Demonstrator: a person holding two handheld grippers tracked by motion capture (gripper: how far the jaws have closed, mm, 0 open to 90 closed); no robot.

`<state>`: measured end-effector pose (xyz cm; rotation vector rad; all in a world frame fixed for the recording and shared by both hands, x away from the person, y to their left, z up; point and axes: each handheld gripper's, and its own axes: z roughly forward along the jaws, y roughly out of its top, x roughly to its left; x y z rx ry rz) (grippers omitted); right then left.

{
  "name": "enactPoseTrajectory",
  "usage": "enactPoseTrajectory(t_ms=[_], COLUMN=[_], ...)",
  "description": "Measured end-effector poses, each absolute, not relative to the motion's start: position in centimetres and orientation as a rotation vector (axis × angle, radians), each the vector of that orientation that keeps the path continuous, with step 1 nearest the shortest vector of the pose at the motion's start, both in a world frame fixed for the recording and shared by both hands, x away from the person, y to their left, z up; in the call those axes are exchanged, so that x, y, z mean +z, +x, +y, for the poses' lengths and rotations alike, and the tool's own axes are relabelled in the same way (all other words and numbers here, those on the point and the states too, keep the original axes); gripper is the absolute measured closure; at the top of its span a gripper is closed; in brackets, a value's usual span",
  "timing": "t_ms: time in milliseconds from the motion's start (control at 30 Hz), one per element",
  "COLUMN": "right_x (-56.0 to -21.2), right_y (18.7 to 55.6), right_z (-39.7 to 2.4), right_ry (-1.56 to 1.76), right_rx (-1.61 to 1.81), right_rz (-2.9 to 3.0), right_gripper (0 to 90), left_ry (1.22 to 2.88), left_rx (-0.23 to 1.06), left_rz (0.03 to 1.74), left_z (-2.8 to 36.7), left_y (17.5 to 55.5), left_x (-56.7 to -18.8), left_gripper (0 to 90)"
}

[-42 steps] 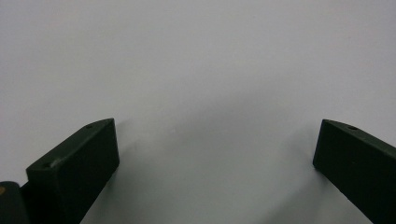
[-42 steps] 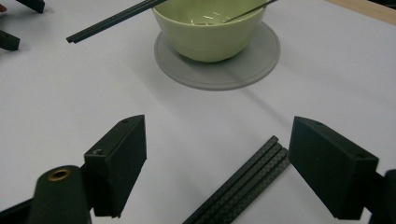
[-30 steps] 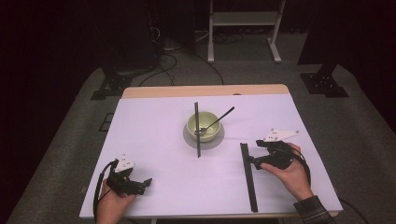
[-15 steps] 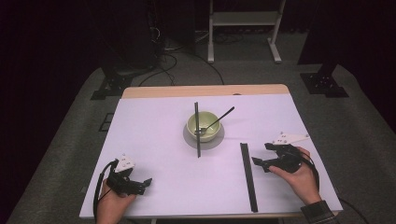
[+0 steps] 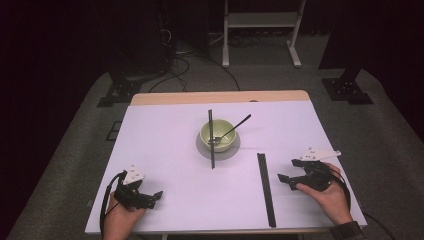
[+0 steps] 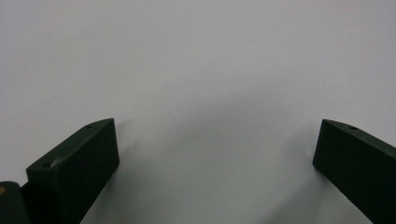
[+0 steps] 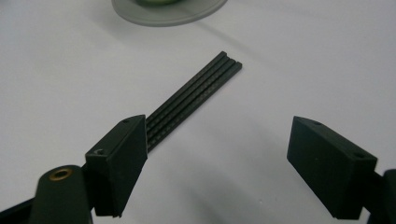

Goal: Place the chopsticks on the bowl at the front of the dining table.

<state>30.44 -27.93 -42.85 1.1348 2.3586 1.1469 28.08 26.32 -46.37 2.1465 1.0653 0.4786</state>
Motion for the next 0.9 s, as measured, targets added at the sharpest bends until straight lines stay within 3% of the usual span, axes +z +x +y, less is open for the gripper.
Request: enactPoseTrajectory(t_ms=[667,900], right_x=[-46.3,-46.5], right_y=[29.0,28.9], right_z=[-31.3,-31.3], right_ry=[1.135,1.128], right_rx=[1.027,1.015], right_rz=[2.351,2.335], right_gripper=[21.7,18.5], left_ry=[2.147,2.147], left_rx=[0.479,0.48], left_rz=[1.065,1.065], left_z=[26.3,26.3], left_y=[28.1,28.1], left_x=[-46.4,-46.4], left_gripper=[0.0,0.0])
